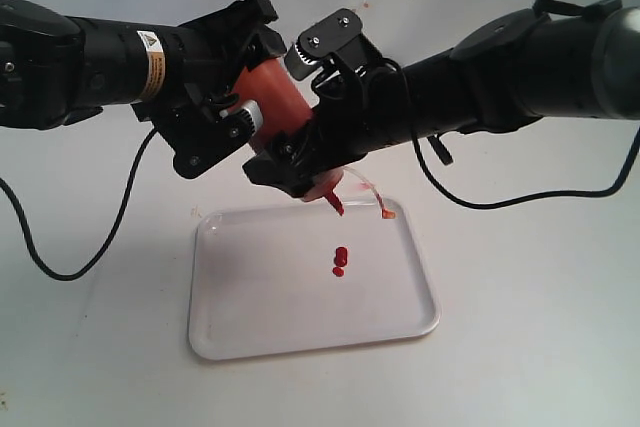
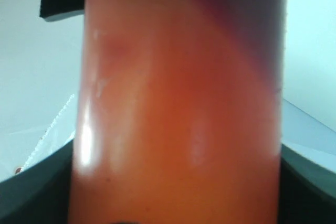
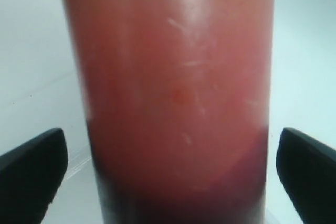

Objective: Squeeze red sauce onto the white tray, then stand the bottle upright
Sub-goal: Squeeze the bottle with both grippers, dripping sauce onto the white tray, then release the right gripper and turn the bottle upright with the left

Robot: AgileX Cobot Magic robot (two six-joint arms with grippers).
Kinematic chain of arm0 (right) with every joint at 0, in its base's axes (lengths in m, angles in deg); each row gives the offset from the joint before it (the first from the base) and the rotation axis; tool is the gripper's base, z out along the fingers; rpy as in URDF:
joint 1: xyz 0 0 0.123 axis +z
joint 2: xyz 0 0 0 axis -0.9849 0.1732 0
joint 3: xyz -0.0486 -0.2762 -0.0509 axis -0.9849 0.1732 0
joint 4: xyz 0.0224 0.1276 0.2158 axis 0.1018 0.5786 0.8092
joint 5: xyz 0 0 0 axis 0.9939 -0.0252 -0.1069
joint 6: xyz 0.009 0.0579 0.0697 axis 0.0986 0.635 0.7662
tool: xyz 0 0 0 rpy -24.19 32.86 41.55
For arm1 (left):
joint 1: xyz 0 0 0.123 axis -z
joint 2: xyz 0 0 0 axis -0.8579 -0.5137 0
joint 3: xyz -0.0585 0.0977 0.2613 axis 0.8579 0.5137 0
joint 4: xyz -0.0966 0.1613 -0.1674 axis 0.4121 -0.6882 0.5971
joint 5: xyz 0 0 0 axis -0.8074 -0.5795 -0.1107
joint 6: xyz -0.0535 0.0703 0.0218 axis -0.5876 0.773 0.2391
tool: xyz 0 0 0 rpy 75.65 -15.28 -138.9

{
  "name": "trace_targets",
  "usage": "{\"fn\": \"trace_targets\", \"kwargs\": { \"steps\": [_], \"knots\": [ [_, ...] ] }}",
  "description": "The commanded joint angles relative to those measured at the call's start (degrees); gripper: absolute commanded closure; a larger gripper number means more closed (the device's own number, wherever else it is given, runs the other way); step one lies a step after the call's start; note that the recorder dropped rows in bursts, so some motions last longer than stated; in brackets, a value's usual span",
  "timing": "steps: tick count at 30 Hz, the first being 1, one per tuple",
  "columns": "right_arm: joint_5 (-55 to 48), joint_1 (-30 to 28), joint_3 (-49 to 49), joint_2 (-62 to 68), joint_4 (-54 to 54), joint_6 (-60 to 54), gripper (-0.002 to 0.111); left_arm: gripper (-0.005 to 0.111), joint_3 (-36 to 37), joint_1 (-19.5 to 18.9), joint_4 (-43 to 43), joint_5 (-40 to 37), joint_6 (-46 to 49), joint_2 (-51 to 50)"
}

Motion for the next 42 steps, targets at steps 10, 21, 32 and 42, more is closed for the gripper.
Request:
{"fn": "trace_targets", "kwargs": {
  "steps": [10, 21, 32, 42],
  "knots": [
    [2.24, -0.53, 0.03, -12.63, -24.35, 11.31, 0.003, 0.107, -0.55, 0.22, 1.64, -0.67, -17.00, 1.04],
    [1.99, -14.93, 0.03, -23.28, -27.07, 21.95, 0.003, 0.107, 2.76, -4.53, 6.52, -1.26, -36.16, 1.04],
    [-7.82, -24.37, 3.80, -13.74, 10.39, 0.57, 0.003, 0.107, 10.13, -24.54, 43.52, 43.56, -42.72, 0.79],
    [-32.13, -15.81, 3.70, -0.22, 25.46, -21.98, 0.003, 0.107, 15.16, -29.42, 44.03, 65.18, -60.58, -13.12]
  ]
}}
